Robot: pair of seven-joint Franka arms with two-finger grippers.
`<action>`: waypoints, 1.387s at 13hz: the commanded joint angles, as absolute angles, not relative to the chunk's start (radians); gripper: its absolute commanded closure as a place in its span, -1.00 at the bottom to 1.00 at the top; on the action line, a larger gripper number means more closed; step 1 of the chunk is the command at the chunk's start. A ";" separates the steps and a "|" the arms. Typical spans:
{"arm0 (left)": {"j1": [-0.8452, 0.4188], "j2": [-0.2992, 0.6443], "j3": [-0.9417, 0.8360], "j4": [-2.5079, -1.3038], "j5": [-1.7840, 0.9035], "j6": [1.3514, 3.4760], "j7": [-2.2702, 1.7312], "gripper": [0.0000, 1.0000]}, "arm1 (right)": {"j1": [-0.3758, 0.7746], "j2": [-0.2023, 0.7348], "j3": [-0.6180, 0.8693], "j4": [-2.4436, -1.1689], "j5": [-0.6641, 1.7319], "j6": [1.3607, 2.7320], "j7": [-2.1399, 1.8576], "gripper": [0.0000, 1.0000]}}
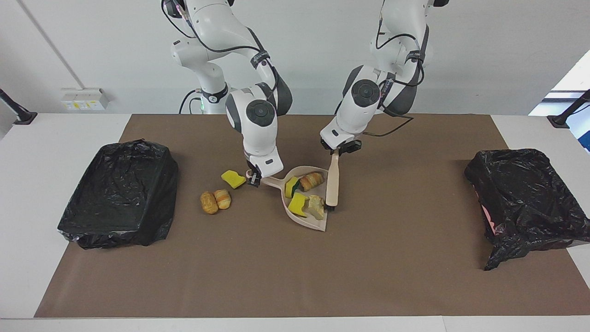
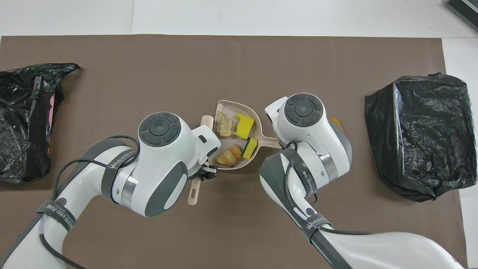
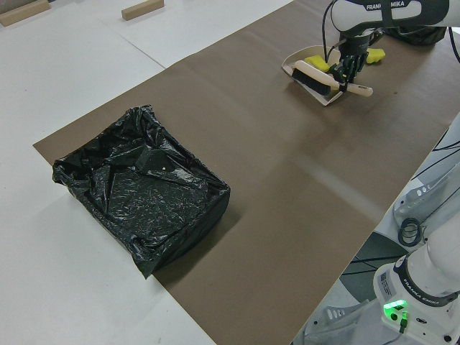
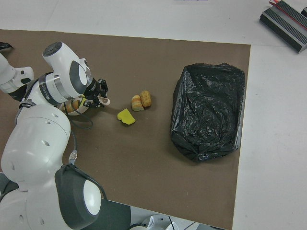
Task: Sweep and dump trash in bin
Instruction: 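Carry the loaded dustpan with the right gripper toward the trash bag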
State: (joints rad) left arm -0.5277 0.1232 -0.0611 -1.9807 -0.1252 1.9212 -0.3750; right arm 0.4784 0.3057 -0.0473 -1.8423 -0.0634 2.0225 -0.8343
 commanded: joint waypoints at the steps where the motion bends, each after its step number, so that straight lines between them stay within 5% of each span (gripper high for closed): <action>1: -0.532 0.097 -0.063 -1.977 -0.058 1.862 -0.452 1.00 | 0.469 0.295 -0.038 -1.862 -0.054 2.045 -0.813 1.00; 6: -0.548 0.025 -0.069 -2.002 -0.049 1.808 -0.616 1.00 | 0.451 0.281 -0.040 -1.842 -0.054 2.033 -0.808 1.00; 11: -0.682 -0.119 -0.074 -2.242 -0.051 2.008 -0.728 1.00 | 0.351 0.213 -0.038 -1.809 -0.054 1.991 -0.822 1.00; 18: -0.955 -0.213 -0.074 -2.430 -0.110 2.160 -0.900 1.00 | 0.086 0.115 -0.051 -1.710 -0.008 1.820 -0.937 1.00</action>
State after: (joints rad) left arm -0.8884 -0.1613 -0.0900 -2.3521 -0.1017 2.0978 -0.8513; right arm 0.1610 0.1522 -0.0577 -1.7196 -0.0386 1.8618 -0.8649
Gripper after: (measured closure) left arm 0.744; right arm 0.674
